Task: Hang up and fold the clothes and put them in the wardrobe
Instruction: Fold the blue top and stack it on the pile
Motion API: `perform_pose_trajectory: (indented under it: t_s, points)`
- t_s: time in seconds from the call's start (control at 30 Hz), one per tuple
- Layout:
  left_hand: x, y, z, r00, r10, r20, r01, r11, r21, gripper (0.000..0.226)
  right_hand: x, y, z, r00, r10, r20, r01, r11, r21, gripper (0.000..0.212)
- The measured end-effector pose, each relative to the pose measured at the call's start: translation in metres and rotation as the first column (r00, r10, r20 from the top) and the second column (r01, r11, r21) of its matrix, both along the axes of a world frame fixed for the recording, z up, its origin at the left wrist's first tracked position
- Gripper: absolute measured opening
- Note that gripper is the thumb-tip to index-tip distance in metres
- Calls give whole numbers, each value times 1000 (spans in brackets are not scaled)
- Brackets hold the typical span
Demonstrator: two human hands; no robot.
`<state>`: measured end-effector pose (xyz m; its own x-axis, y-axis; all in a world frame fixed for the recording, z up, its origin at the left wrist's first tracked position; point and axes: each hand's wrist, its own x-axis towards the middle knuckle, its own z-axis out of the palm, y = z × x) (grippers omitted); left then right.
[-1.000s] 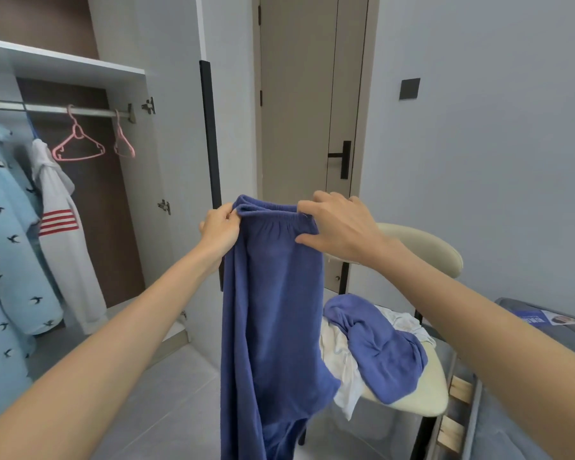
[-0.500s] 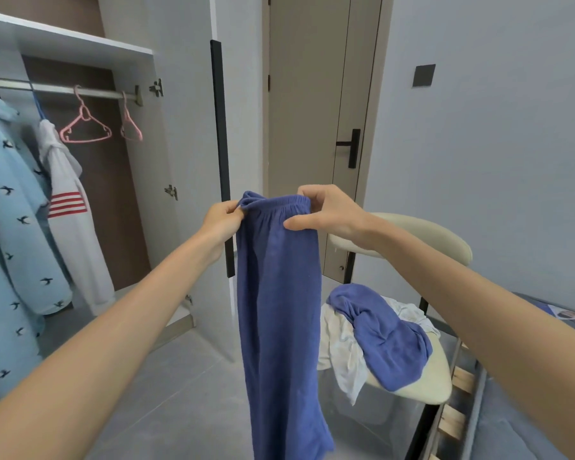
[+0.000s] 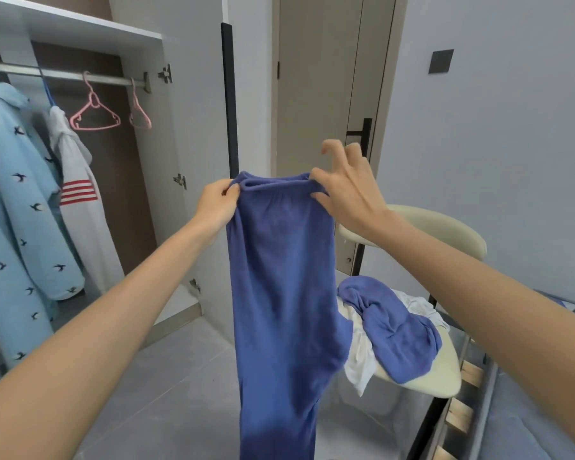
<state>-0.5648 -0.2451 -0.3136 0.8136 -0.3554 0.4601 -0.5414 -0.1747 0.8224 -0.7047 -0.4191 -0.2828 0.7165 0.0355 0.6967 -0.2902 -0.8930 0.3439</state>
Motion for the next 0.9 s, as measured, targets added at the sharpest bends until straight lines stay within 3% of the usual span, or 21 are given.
perform_pose_trajectory:
  t_s: [0.17, 0.43, 0.67, 0.77, 0.9]
  points:
    - [-11, -5, -5, 986, -70, 154, 58, 995, 87, 24, -1, -10, 1, 987, -144, -74, 155, 970, 189, 16]
    - [-51, -43, 2, 972, -205, 110, 201, 978, 46, 23, -35, -44, 6, 984, -155, -90, 180, 858, 480, 25]
    - [-120, -99, 18, 922, -369, 120, 370, 929, 13, 23, -110, -83, 14, 989, -144, -28, 115, 640, 759, 27]
    - [-157, -127, 21, 890, -438, 129, 440, 898, 11, 22, -151, -101, 12, 991, -100, 91, -38, 447, 894, 26]
    - [-217, -163, 22, 837, -542, 77, 544, 839, -8, 21, -208, -129, 7, 975, -147, 166, -116, 301, 947, 27]
